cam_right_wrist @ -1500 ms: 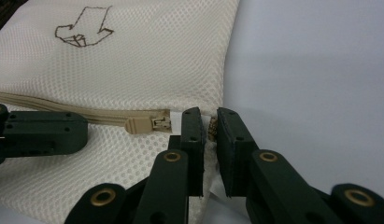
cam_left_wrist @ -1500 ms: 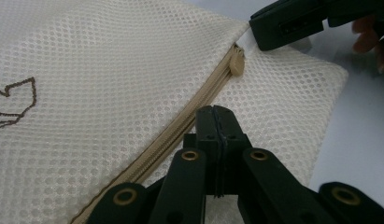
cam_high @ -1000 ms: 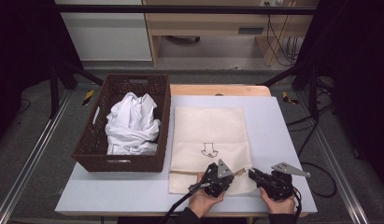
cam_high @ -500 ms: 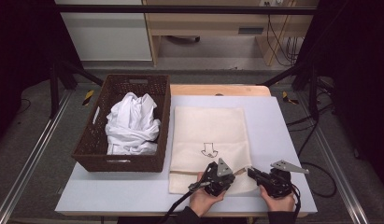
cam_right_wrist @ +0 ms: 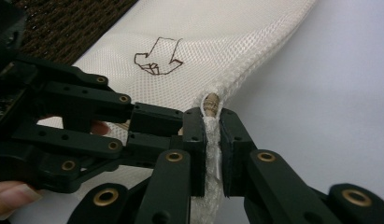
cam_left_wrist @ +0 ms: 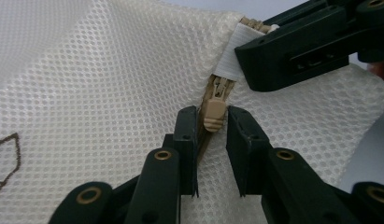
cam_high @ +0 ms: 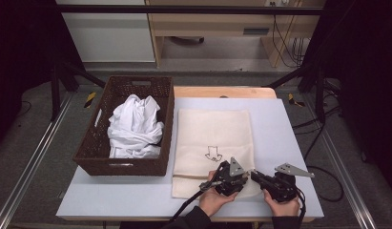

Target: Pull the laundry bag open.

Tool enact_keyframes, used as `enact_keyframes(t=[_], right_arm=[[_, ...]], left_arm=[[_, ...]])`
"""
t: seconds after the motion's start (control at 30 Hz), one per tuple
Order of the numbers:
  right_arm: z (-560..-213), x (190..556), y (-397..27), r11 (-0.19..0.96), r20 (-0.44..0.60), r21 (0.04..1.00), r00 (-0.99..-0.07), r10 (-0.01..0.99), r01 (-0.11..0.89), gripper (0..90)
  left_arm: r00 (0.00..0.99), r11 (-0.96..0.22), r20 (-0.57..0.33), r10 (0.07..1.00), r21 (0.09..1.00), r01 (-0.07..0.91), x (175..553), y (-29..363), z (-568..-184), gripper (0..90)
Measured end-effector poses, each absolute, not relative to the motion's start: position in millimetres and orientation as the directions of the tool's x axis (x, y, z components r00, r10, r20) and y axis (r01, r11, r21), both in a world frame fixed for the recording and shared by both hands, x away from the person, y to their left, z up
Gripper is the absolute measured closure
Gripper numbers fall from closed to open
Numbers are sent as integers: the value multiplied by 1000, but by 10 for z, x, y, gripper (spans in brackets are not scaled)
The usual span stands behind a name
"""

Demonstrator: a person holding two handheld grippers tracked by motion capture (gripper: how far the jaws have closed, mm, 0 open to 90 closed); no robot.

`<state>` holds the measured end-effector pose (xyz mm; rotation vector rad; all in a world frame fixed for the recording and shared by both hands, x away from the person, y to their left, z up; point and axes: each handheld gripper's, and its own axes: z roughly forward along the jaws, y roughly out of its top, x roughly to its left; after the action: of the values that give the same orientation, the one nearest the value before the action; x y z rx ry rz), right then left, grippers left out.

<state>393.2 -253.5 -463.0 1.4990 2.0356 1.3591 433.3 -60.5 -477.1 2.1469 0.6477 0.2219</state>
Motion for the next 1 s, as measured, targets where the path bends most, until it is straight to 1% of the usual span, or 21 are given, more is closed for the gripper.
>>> enact_keyframes(t=[0.07,0.1,0.17,0.2,0.33,0.5,0.67,0.77,1.0], right_arm=[[-4632,3935,-2531,27,295,799,-431,853,601,828],[-4632,3936,-2531,27,296,798,-431,852,602,829],[-4633,3936,-2533,21,301,797,-427,853,604,829],[-4631,3934,-2537,17,304,797,-425,853,604,829],[-4618,3926,-2557,9,310,804,-432,847,595,830],[-4609,3923,-2534,22,302,807,-443,844,591,831],[-4614,3923,-2539,23,295,804,-433,852,594,831],[-4614,3925,-2552,21,295,805,-431,853,593,830],[-4604,3918,-2562,13,299,808,-430,852,589,831]], left_arm=[[850,-487,-91,518,786,381,4341,-606,-4780,734],[854,-495,-86,513,784,376,4341,-599,-4774,744],[860,-488,-90,503,792,368,4322,-590,-4756,793],[862,-487,-86,500,795,362,4307,-587,-4743,796],[861,-492,-57,505,801,341,4277,-600,-4712,793],[858,-479,-63,510,807,344,4292,-641,-4707,768],[856,-495,-45,515,800,340,4296,-657,-4717,804],[857,-509,-18,516,797,324,4279,-650,-4700,809],[863,-518,-7,506,797,310,4263,-609,-4655,811]])
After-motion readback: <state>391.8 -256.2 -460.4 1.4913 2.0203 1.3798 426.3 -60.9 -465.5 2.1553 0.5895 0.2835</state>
